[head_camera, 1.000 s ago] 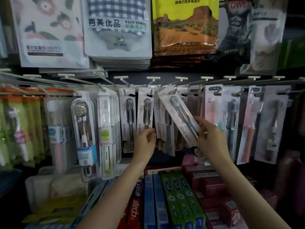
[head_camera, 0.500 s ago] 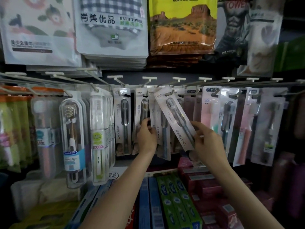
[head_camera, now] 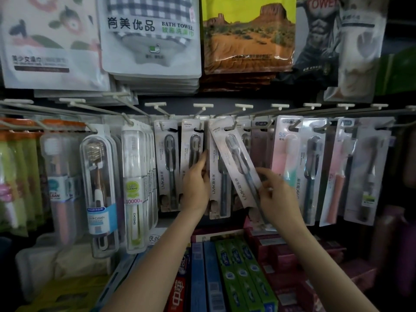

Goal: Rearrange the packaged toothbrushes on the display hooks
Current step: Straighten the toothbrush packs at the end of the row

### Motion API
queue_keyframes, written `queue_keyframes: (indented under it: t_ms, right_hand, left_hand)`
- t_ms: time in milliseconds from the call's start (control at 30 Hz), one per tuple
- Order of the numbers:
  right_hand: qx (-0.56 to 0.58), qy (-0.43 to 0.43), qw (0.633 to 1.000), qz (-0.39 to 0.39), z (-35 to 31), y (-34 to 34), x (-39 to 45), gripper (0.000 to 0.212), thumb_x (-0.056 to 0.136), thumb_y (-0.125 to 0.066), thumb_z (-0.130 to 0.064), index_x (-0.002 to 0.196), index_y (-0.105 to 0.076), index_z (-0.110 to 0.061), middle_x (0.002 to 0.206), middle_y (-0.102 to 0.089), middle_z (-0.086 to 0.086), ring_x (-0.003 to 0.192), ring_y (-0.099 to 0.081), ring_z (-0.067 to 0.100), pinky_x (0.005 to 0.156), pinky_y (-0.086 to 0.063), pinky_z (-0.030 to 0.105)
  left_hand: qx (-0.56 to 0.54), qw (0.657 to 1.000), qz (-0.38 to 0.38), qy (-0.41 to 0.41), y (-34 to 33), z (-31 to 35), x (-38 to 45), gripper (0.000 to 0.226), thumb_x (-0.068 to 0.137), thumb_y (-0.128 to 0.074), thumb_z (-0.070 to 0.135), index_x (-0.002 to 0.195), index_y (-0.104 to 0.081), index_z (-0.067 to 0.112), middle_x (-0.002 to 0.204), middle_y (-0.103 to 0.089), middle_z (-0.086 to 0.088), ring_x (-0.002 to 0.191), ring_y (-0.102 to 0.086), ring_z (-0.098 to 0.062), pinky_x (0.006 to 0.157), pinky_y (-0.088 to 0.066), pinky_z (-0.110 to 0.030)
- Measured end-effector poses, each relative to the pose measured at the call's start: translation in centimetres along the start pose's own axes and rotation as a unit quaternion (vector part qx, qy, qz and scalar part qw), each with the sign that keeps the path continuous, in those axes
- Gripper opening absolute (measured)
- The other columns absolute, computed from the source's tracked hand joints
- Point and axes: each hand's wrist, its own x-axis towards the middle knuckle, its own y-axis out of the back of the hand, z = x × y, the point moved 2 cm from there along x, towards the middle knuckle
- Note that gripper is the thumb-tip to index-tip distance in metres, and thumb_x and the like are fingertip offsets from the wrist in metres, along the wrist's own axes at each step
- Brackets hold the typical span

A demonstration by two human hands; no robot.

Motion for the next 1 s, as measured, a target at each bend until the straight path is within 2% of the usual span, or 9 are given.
queue_keyframes:
  t_ms: [100, 233, 300, 400, 533, 667, 767, 900, 1000]
  right_hand:
    - [0.087, -0.046, 0.995, -0.025, 0.3, -2.1, 0.0, 0.039, 0.091, -0.045, 0.003, 0.123, -0.053, -0.016, 0.087, -0.064, 0.0, 0.078, -0.06, 0.014, 0.06, -0.046, 0.016]
    - [0.161, -0.102, 0.98, -0.048, 0.4, -5.4, -0.6, 0.029, 0.094, -0.046, -0.006, 0.121, -0.054, -0.01, 0.104, -0.065, 0.005, 0.093, -0.06, 0.018, 0.08, -0.052, 0.031]
    - [0.181, -0.115, 0.975, -0.056, 0.6, -6.6, -0.8, 0.025, 0.095, -0.046, -0.009, 0.118, -0.055, -0.007, 0.095, -0.063, 0.002, 0.087, -0.058, 0.013, 0.075, -0.048, 0.024]
    - [0.212, -0.119, 0.968, -0.062, 0.7, -7.3, -0.9, 0.022, 0.095, -0.047, -0.01, 0.113, -0.058, -0.005, 0.089, -0.061, -0.001, 0.078, -0.055, 0.008, 0.067, -0.04, 0.014]
    - [0.126, -0.109, 0.985, 0.038, 1.0, -6.3, -0.7, 0.029, 0.093, -0.049, -0.009, 0.122, -0.052, -0.011, 0.112, -0.058, 0.001, 0.094, -0.053, 0.009, 0.078, -0.041, 0.017]
    - [0.123, -0.129, 0.983, 0.038, 1.1, -5.7, 1.1, 0.06, 0.094, -0.048, -0.008, 0.146, -0.018, -0.012, 0.132, -0.049, 0.007, 0.115, -0.053, 0.024, 0.086, -0.04, 0.022]
    - [0.111, -0.163, 0.98, 0.003, 1.5, -6.4, 2.8, 0.076, 0.093, -0.051, -0.012, 0.149, 0.0, -0.015, 0.152, -0.024, 0.008, 0.138, -0.028, 0.025, 0.108, -0.028, 0.033]
    - [0.121, -0.168, 0.978, 0.0, 1.7, -6.7, 3.1, 0.067, 0.093, -0.048, -0.007, 0.147, -0.01, -0.016, 0.145, -0.035, 0.01, 0.131, -0.038, 0.026, 0.106, -0.033, 0.039]
    - [0.111, -0.128, 0.985, 0.032, 1.2, -6.4, 2.4, 0.049, 0.093, -0.045, -0.003, 0.138, -0.028, -0.012, 0.123, -0.054, 0.011, 0.107, -0.056, 0.025, 0.091, -0.048, 0.041]
  left_hand:
    - [0.005, 1.0, 0.009, 0.007, 0.7, 0.2, -0.6, 0.057, 0.091, -0.047, -0.001, 0.14, -0.034, 0.026, 0.117, -0.06, -0.006, 0.106, -0.056, -0.016, 0.098, -0.046, -0.035]
    - [0.023, 0.997, 0.078, -0.007, 1.7, 1.1, -2.4, 0.032, 0.095, -0.045, 0.009, 0.125, -0.053, 0.01, 0.111, -0.06, 0.0, 0.096, -0.057, -0.01, 0.083, -0.042, -0.011]
    - [-0.007, 0.997, 0.076, -0.005, 1.8, 1.3, -2.7, 0.025, 0.094, -0.048, 0.015, 0.117, -0.057, 0.009, 0.104, -0.059, 0.005, 0.089, -0.054, 0.0, 0.078, -0.039, -0.002]
    - [-0.016, 1.0, 0.004, 0.005, 1.3, 1.0, -2.7, 0.02, 0.09, -0.057, 0.023, 0.104, -0.061, 0.01, 0.091, -0.064, 0.006, 0.081, -0.06, -0.004, 0.075, -0.05, -0.018]
    - [-0.011, 0.999, -0.013, 0.037, 1.1, 0.1, -2.1, 0.015, 0.087, -0.062, 0.023, 0.09, -0.064, 0.009, 0.081, -0.067, -0.003, 0.076, -0.062, -0.016, 0.072, -0.051, -0.035]
    - [0.006, 0.999, -0.015, 0.041, 0.8, 0.2, -1.5, 0.015, 0.087, -0.062, 0.021, 0.084, -0.063, 0.006, 0.077, -0.066, -0.005, 0.074, -0.062, -0.017, 0.069, -0.05, -0.03]
    - [0.003, 0.999, -0.012, 0.034, 0.4, 0.4, -1.6, 0.011, 0.087, -0.062, 0.019, 0.079, -0.058, 0.013, 0.07, -0.061, 0.004, 0.067, -0.058, -0.008, 0.062, -0.044, -0.013]
    - [0.02, 1.0, -0.007, 0.017, 0.9, -0.5, -1.2, 0.014, 0.088, -0.061, 0.022, 0.083, -0.061, 0.008, 0.073, -0.064, -0.002, 0.071, -0.061, -0.015, 0.066, -0.049, -0.029]
    - [0.044, 0.999, -0.007, 0.001, 1.4, -0.8, -0.9, 0.013, 0.089, -0.06, 0.021, 0.084, -0.058, 0.009, 0.07, -0.062, -0.003, 0.067, -0.059, -0.017, 0.059, -0.044, -0.022]
